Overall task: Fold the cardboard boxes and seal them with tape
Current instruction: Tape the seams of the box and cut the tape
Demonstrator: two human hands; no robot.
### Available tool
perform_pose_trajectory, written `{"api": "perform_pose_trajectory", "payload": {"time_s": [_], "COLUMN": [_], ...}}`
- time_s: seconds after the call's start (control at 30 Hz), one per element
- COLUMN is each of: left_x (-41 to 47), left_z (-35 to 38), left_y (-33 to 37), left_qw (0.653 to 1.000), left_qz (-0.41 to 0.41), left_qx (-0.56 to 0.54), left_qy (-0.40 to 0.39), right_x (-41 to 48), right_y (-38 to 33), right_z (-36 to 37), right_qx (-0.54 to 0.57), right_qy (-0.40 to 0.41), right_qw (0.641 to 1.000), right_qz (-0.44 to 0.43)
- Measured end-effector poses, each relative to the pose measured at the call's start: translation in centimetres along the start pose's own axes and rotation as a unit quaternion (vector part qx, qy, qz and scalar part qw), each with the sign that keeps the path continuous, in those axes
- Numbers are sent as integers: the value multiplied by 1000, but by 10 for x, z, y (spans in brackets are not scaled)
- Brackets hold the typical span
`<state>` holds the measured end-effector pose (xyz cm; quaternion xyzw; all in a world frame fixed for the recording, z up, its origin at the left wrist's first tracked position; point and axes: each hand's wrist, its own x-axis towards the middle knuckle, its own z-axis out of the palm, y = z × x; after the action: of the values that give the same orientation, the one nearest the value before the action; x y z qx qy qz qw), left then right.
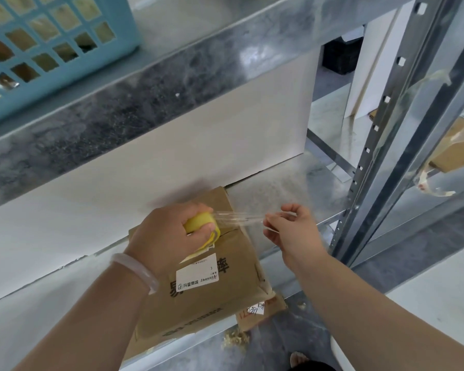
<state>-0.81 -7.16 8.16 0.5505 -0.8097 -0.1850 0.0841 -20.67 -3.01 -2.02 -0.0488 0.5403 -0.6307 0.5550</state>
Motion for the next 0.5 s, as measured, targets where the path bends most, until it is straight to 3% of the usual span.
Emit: {"api": "perform_pose_trajectory", "payload": {"time_s": [0.2,0.37,0.5], "left_x": [2,3,4], "left_z": [2,2,2], "left_y": [5,5,7], "left_qw": [1000,1000,1000], "left_qz": [-2,-5,-10], "left_qx": [17,20,20], "left_qy": [0,3,6], "right_x": [5,3,5], "right_y": [21,40,40], "right_z": [2,9,6], "right_qx": [-69,-176,-189], "right_qy": [-7,1,1], "right_qw": [997,984,982], "right_qz": [40,11,22]}}
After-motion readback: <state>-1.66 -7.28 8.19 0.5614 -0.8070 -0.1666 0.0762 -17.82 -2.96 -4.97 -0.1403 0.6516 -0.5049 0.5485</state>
